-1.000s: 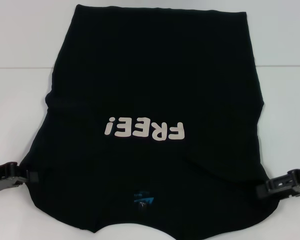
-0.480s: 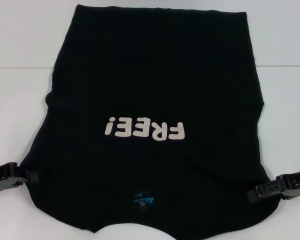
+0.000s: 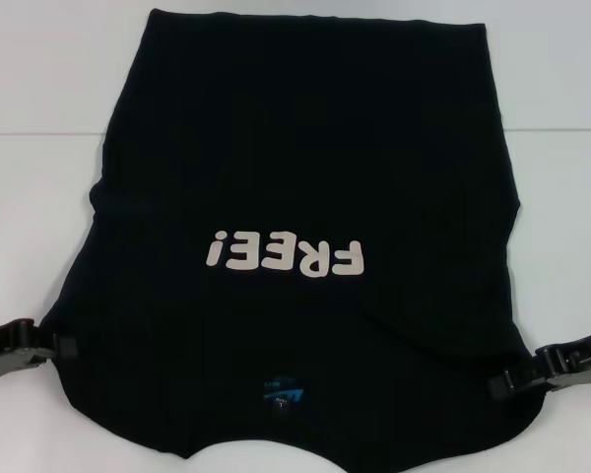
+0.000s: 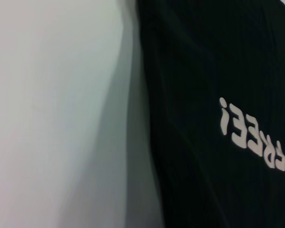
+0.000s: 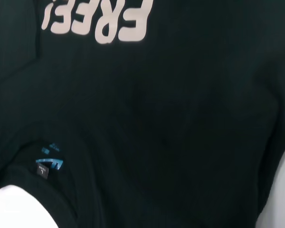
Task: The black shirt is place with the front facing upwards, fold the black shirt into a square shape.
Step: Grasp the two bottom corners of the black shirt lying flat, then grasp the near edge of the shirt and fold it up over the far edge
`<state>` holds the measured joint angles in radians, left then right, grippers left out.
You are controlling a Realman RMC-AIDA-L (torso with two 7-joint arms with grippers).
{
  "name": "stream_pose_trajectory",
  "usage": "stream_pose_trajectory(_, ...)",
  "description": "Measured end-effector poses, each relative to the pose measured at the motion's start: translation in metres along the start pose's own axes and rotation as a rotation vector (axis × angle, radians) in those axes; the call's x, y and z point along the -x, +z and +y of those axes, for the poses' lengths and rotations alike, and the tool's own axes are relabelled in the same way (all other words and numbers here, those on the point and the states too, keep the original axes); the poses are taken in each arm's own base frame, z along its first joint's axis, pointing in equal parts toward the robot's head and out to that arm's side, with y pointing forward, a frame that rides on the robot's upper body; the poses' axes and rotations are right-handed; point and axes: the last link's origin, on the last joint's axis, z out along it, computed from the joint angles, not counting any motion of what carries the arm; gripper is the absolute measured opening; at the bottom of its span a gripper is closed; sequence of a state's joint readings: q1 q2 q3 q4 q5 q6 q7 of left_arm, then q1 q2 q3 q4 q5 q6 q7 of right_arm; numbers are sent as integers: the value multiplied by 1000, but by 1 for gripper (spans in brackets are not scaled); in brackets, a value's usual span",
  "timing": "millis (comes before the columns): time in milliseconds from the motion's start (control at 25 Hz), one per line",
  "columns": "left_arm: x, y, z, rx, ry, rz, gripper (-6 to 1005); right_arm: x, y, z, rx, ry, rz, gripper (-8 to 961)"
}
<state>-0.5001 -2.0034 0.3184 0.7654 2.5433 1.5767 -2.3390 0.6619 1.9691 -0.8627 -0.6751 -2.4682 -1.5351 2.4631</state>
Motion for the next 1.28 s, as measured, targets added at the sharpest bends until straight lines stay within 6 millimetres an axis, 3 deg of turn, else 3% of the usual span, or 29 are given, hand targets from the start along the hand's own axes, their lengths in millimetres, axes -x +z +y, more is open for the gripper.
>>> stream_pose_trajectory(280, 0, -2, 3, 36, 7, 17, 24, 1, 2, 2, -7, -13, 11, 467)
stream_pose_trajectory(600, -1, -2, 4, 43, 17, 13, 24, 4, 0, 3, -11, -26, 5, 36)
stream_pose_trajectory(920, 6, -10, 11, 118, 8, -11, 24, 6, -10, 8, 18, -125, 46, 36)
stream_pose_trajectory(1280, 45, -34, 17, 240, -62, -213, 24, -28, -32, 12, 128, -342, 276, 37)
